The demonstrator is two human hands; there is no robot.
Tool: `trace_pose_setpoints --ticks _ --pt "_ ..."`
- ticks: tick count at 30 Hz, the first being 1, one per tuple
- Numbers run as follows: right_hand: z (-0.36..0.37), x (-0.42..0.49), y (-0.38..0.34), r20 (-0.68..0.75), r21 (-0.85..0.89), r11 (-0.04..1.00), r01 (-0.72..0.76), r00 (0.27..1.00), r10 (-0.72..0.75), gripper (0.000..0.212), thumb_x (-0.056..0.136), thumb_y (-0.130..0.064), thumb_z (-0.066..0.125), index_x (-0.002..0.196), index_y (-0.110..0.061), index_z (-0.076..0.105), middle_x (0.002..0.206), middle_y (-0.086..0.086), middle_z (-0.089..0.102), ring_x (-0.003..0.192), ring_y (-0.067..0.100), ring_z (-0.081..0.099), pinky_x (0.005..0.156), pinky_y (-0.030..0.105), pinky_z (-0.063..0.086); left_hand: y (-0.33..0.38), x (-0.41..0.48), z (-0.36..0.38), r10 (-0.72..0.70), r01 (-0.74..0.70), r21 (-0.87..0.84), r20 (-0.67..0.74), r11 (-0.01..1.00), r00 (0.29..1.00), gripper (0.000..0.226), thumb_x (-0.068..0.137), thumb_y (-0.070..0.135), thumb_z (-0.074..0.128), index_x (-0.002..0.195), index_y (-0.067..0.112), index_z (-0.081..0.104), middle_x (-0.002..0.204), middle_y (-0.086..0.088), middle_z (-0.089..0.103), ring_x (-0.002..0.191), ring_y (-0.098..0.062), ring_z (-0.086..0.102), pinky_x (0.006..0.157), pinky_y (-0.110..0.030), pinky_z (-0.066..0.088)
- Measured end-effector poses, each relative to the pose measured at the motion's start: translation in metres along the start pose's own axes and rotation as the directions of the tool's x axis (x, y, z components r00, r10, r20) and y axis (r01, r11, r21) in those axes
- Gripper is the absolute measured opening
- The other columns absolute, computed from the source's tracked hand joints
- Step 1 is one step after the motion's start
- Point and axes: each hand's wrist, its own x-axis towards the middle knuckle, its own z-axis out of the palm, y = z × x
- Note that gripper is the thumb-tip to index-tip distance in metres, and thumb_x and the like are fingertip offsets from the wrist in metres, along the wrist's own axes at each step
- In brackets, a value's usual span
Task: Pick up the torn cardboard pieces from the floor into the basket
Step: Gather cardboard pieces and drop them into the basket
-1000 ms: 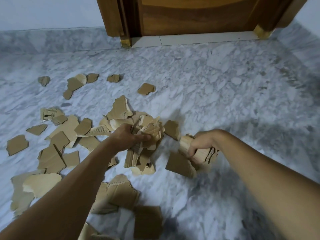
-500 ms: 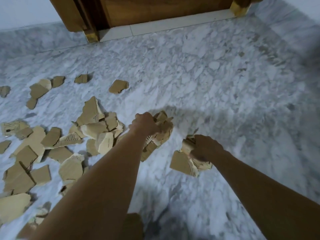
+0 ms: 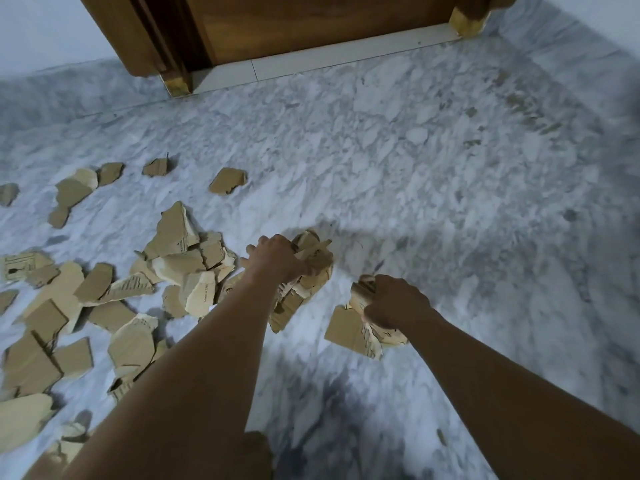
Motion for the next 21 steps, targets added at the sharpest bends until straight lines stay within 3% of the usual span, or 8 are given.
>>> trace_pose_setpoints --ticks 3,6,10,17,21 --pt "0.001 0.0 0.0 0.002 0.012 1.0 -0.001 1.0 0.0 0.052 0.085 -0.031 0.069 0.13 -0.019 0.047 0.11 0.0 0.055 0.099 0.023 0.053 0.08 0.033 0.042 0.001 -0.001 0.0 0.01 -0.01 -0.015 0.001 1.0 1.0 0.08 0.063 0.057 0.08 0.123 0.01 0.058 0.119 -0.013 0.053 0.117 -0.029 0.048 0.095 -0.041 0.045" --pt "0.0 0.001 0.001 0.014 0.02 1.0 -0.004 1.0 0.004 0.052 0.084 -0.031 0.07 0.13 -0.019 0.047 0.119 0.002 0.058 0.102 0.024 0.055 0.08 0.033 0.042 0.0 -0.001 0.003 0.004 -0.004 -0.048 0.009 0.999 1.0 0.082 0.055 0.057 0.082 0.12 0.012 0.061 0.113 -0.012 0.054 0.105 -0.026 0.052 0.078 -0.035 0.049" --pt "0.0 0.002 0.001 0.011 0.009 1.0 -0.001 1.0 0.001 0.052 0.085 -0.031 0.069 0.131 -0.019 0.047 0.12 0.002 0.058 0.093 0.022 0.049 0.078 0.032 0.04 0.0 -0.002 0.004 -0.013 0.013 0.017 -0.007 1.0 1.0 0.093 0.039 0.071 0.071 0.115 0.018 0.063 0.109 -0.006 0.06 0.107 -0.03 0.055 0.093 -0.048 0.047" --pt "0.005 0.002 0.002 -0.028 0.024 1.0 0.006 1.0 -0.006 0.045 0.086 -0.028 0.065 0.127 -0.018 0.048 0.117 0.004 0.058 0.106 0.027 0.057 0.078 0.032 0.04 -0.002 -0.01 0.003 0.054 -0.054 -0.118 -0.006 0.992 0.999 0.07 0.062 0.048 0.084 0.118 0.013 0.06 0.108 -0.009 0.063 0.099 -0.026 0.061 0.079 -0.033 0.053" --pt "0.015 -0.001 0.007 -0.102 0.059 0.997 0.04 0.994 -0.034 0.043 0.085 -0.028 0.064 0.124 -0.02 0.048 0.105 0.003 0.056 0.098 0.028 0.058 0.075 0.032 0.04 0.004 -0.023 0.001 0.121 -0.118 -0.166 0.006 0.979 0.993 0.04 0.069 0.036 0.082 0.101 0.019 0.064 0.089 -0.004 0.063 0.082 -0.024 0.063 0.067 -0.029 0.048"
